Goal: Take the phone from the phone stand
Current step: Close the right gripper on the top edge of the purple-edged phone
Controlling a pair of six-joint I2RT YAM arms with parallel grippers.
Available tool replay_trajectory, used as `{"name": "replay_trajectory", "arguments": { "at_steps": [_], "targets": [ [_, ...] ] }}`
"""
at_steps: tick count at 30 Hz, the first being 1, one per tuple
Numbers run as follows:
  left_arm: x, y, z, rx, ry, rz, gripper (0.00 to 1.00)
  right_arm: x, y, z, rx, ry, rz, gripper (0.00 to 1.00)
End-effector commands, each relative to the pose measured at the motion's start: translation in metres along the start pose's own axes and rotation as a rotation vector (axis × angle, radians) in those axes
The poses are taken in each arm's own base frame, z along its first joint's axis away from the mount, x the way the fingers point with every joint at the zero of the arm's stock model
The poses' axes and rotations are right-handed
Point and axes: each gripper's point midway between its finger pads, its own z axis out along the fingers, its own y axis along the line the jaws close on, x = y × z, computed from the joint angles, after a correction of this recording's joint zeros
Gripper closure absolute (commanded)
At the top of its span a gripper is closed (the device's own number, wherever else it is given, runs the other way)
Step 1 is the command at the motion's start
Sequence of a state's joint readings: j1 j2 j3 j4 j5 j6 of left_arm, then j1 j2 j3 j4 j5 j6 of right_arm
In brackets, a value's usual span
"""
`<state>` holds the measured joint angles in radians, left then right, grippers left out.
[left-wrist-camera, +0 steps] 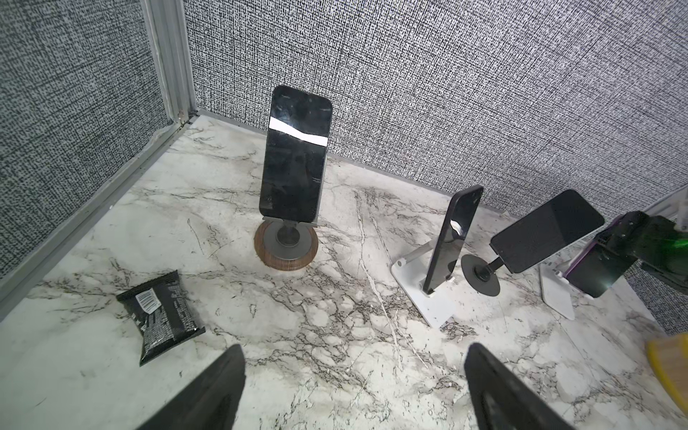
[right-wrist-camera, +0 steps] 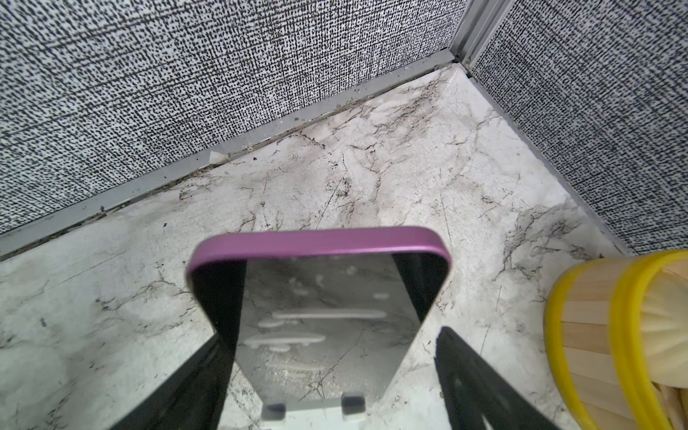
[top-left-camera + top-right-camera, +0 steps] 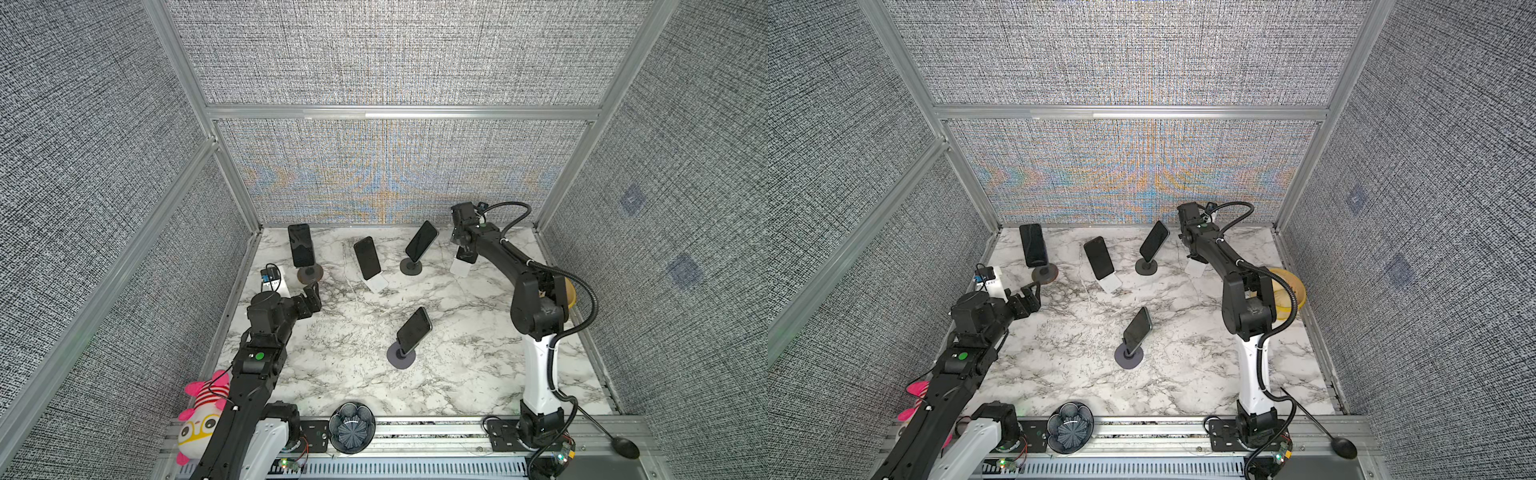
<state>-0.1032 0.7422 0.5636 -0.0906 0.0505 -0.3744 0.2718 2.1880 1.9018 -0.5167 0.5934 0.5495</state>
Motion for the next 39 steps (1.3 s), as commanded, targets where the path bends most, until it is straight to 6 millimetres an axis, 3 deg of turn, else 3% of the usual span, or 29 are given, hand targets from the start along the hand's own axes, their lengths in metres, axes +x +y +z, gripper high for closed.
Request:
{"name": "replay_trajectory", "arguments": {
  "at_steps": [1,19,39],
  "targets": [
    [-0.006,0.0,-0.001,-0.004,-0.029,-0.001,0.07,-0.007,0.0,0.0,-0.006,-0.022,0.013,0.15],
    [-0.002,0.002,0.003,-0.007,-0.014,-0.002,0.07,-0.008,0.002,0.002,-0.026,-0.044,0.012,0.24],
    [-0.002,0.0,0.003,-0.001,-0.017,-0.007,0.07,-0.03,0.001,-0.025,-0.072,-0.085,-0.011,0.29]
  ]
}}
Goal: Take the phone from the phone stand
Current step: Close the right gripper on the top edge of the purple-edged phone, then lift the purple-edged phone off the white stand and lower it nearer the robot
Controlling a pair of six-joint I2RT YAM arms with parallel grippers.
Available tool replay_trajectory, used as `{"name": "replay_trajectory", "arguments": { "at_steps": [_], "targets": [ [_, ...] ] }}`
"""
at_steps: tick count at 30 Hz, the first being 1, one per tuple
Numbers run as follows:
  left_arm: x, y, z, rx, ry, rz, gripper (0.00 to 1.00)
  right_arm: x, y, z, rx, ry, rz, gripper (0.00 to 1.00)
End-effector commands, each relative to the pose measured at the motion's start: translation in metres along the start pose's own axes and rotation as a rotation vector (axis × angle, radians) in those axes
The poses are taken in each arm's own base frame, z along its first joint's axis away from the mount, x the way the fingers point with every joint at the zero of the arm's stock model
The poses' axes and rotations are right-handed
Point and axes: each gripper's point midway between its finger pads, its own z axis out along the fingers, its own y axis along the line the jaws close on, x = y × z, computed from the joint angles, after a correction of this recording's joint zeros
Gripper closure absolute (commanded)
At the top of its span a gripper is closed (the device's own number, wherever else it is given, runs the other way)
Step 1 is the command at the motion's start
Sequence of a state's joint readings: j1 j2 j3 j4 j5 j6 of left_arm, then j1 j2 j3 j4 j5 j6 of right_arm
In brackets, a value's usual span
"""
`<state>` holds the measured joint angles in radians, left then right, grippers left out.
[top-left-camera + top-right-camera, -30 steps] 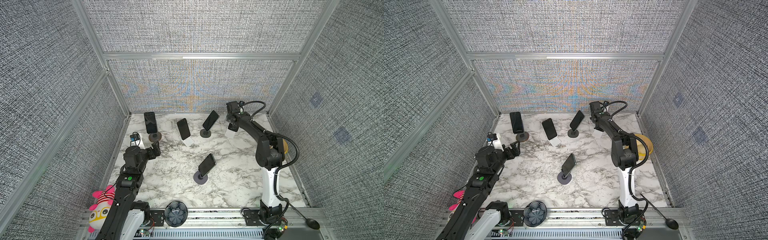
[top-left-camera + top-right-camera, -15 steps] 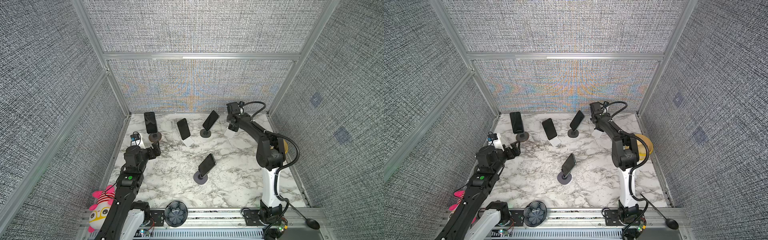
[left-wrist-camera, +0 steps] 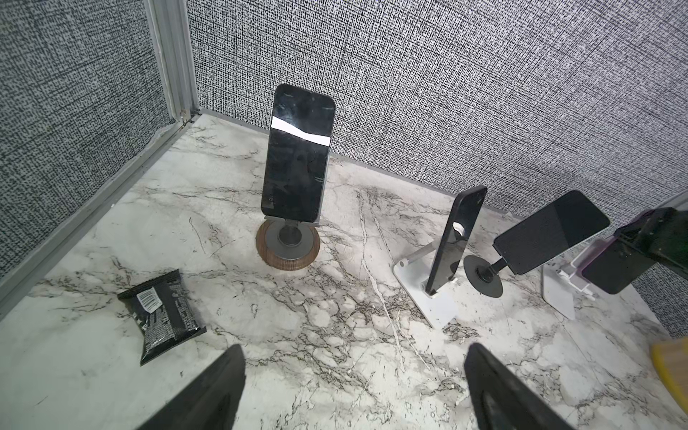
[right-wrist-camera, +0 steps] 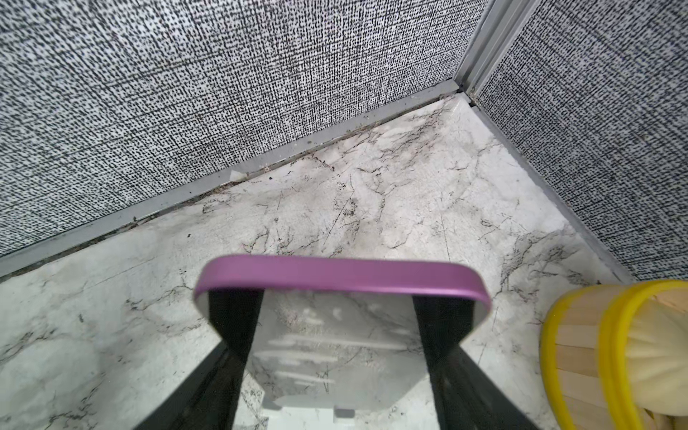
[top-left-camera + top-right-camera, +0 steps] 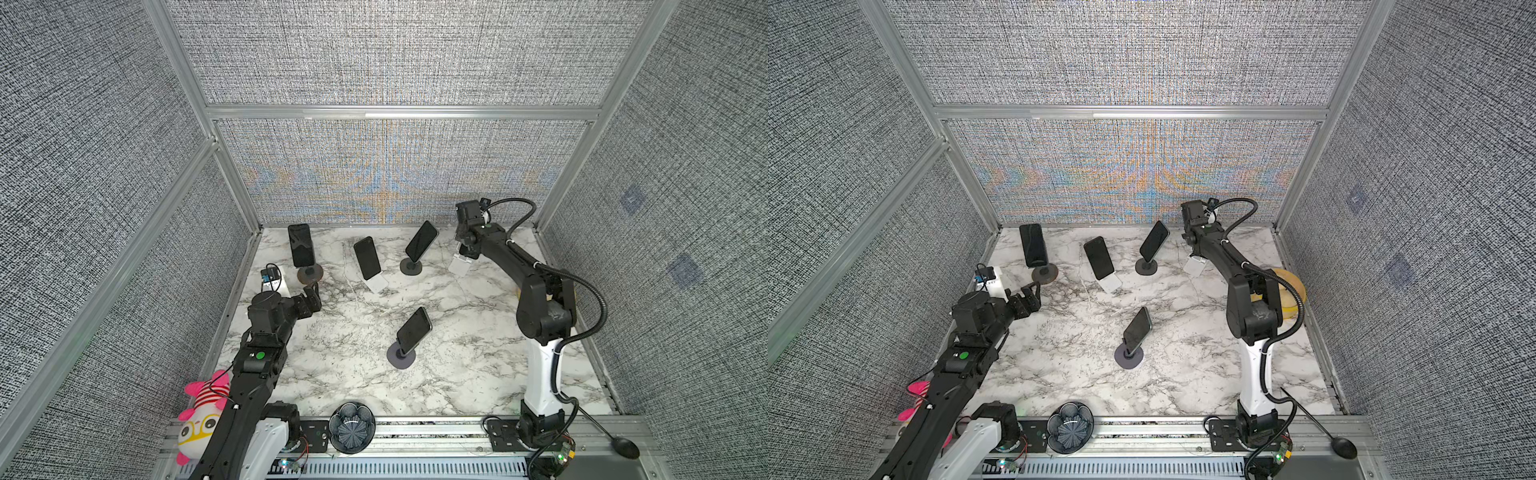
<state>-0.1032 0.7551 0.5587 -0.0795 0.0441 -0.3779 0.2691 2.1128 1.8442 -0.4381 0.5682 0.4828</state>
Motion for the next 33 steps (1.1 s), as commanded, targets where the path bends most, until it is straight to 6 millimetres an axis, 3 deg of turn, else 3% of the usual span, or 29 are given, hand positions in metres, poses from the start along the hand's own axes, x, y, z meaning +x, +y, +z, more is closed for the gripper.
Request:
{"name": "replay_trajectory", "arguments": {
  "at_steps": [1,9,16,24,33],
  "targets": [
    [-0.005,-0.002,-0.001,0.008,-0.021,-0.003,0.07,-0.011,0.001,-0.008,-0.02,-0.027,-0.003,0.29],
    [-0.005,-0.002,0.0,0.008,-0.021,-0.006,0.07,-0.012,0.0,-0.035,-0.103,0.018,-0.051,0.29],
    [-0.004,-0.002,0.003,0.01,-0.012,-0.009,0.07,0.01,-0.011,-0.072,-0.176,0.164,-0.187,0.29],
    [-0.002,-0.004,0.005,0.022,-0.001,-0.015,0.07,0.068,-0.044,-0.134,-0.26,0.411,-0.306,0.29],
    [0.0,-0.007,0.009,0.036,0.014,-0.024,0.07,0.161,-0.076,-0.192,-0.332,0.768,-0.436,0.3]
  ]
}}
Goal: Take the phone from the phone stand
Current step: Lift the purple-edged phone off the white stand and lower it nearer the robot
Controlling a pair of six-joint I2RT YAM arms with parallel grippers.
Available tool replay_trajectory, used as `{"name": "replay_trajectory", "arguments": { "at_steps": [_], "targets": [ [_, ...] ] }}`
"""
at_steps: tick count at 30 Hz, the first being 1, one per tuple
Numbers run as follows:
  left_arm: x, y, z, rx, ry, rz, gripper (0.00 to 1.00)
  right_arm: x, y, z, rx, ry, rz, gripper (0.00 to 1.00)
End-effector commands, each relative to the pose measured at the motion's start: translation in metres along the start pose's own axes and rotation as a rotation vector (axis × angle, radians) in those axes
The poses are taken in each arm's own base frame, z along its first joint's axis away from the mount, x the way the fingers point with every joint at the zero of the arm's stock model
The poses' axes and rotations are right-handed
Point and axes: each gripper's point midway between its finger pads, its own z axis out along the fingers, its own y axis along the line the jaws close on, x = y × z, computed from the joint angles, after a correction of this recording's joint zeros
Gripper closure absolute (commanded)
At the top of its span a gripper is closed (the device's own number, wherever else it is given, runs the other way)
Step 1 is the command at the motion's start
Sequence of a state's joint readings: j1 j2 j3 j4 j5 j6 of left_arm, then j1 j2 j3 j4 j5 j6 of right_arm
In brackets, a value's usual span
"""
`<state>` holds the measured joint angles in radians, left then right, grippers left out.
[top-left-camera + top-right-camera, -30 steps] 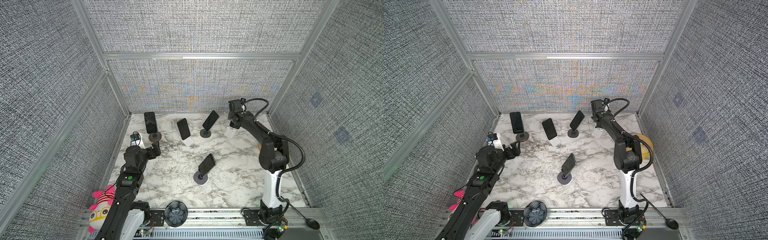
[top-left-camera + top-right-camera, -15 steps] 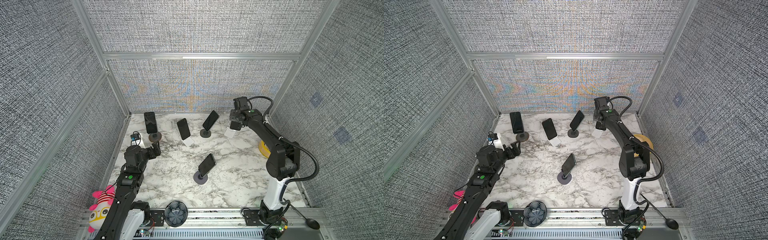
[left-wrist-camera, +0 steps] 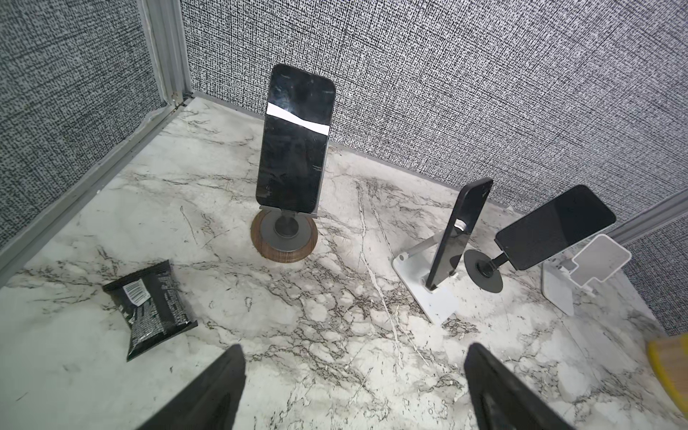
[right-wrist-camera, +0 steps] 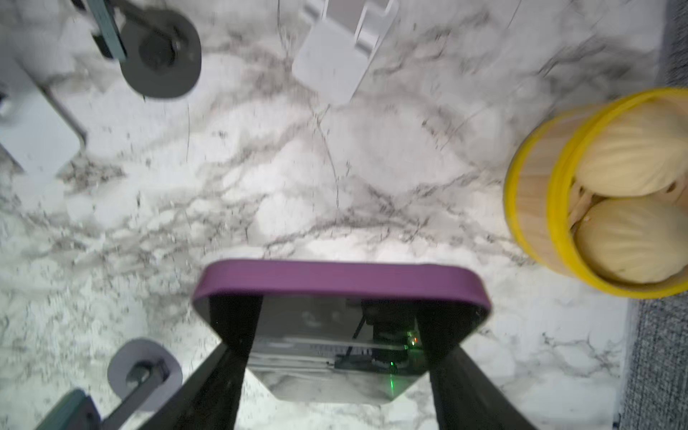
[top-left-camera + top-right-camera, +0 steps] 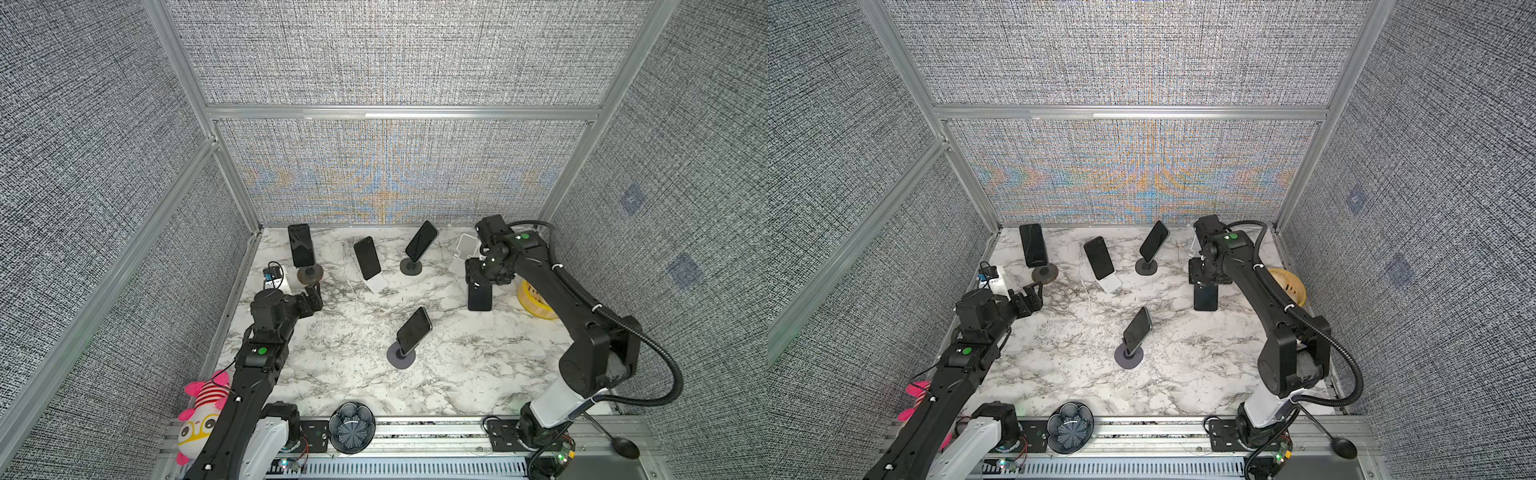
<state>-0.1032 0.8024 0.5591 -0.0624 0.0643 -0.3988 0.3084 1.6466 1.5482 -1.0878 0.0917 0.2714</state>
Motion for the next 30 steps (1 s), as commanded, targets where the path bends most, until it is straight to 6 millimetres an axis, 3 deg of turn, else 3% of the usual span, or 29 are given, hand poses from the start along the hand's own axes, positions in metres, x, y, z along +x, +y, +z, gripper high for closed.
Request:
{"name": "replay_trajectory", "arguments": {
  "at_steps": [1,7,10,17,30],
  "targets": [
    [-0.008,-0.006,-0.002,0.026,-0.023,-0.001,0.07,0.055,0.013,0.004,-0.081,0.2,-0.042,0.3],
    [-0.009,-0.004,-0.006,0.016,-0.036,0.001,0.07,0.105,0.027,0.029,-0.146,0.366,-0.059,0.3],
    [-0.01,-0.004,-0.006,0.016,-0.037,0.001,0.07,0.118,0.034,0.04,-0.165,0.425,-0.066,0.3],
    [-0.007,-0.004,-0.006,0.017,-0.03,-0.002,0.07,0.123,0.038,0.067,-0.136,0.478,-0.07,0.31],
    [-0.006,-0.003,-0.007,0.012,-0.03,-0.004,0.07,0.126,0.026,0.106,-0.011,0.522,-0.069,0.3]
  ]
}}
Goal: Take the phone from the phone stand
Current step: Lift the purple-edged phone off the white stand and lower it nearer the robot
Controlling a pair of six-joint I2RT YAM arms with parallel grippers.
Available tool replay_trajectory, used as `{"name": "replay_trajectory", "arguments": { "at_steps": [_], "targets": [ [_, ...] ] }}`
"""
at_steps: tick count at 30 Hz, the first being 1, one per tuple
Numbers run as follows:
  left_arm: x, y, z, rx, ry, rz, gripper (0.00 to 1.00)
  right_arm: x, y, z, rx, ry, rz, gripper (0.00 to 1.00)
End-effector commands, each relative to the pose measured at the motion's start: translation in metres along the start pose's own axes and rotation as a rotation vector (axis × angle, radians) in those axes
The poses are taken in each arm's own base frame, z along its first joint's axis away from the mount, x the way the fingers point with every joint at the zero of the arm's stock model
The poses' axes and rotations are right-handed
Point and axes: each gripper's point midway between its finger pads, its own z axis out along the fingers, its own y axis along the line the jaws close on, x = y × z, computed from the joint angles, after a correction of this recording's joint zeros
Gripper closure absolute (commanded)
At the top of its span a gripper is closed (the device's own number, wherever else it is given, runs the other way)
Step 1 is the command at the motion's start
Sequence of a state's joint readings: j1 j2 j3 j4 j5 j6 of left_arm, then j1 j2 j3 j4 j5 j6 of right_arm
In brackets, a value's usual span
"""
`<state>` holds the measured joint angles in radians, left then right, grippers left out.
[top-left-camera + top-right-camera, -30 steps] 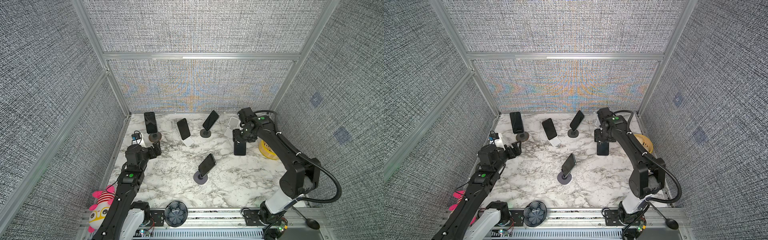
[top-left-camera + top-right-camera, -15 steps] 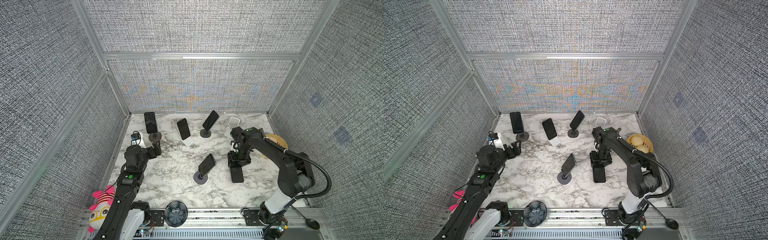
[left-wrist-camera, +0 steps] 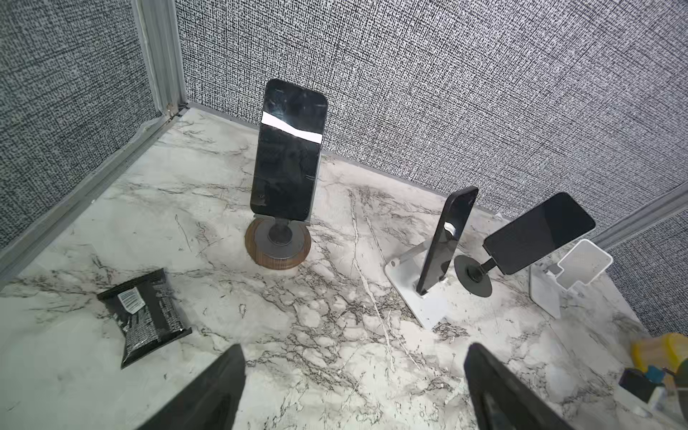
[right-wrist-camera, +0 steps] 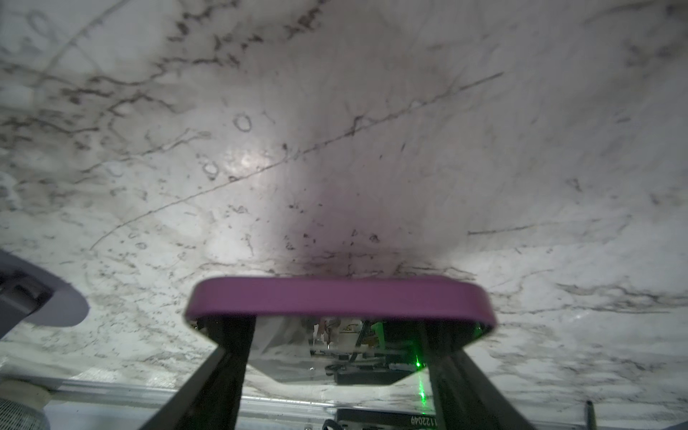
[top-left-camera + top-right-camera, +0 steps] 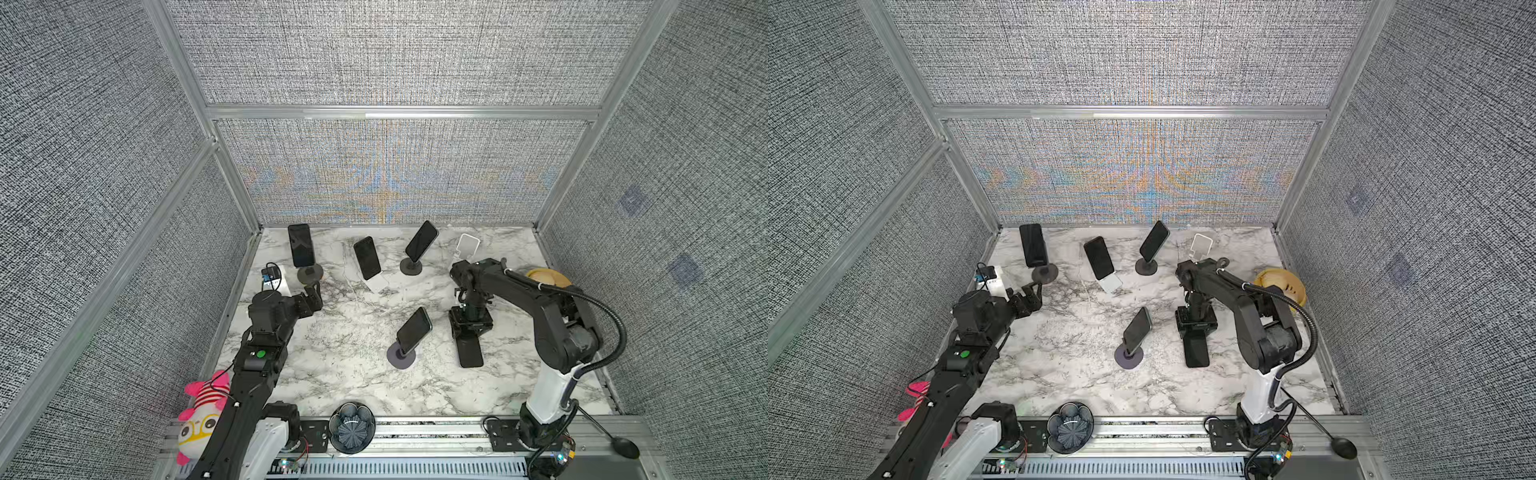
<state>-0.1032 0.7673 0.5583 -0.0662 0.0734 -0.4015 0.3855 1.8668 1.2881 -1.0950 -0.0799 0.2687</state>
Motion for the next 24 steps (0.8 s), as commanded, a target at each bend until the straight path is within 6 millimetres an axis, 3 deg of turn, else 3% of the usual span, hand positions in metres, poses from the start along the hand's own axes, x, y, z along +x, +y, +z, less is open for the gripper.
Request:
{"name": "replay_trajectory", "arguments": {
  "at_steps": [1,16,22,24],
  "targets": [
    [0.0,0.002,0.0,-0.008,-0.004,-0.004,0.07,-0.001,-0.003,0.005,0.021,0.003,0.023,0.3],
    [0.001,0.003,0.0,-0.016,-0.001,-0.002,0.07,-0.006,-0.008,0.031,0.055,0.02,0.045,0.25],
    [0.001,0.003,-0.001,-0.018,-0.004,0.0,0.07,-0.006,-0.009,0.034,0.054,0.016,0.054,0.19],
    [0.001,0.003,-0.001,-0.017,-0.004,-0.003,0.07,-0.005,-0.01,0.034,0.056,0.015,0.057,0.13]
  ]
}}
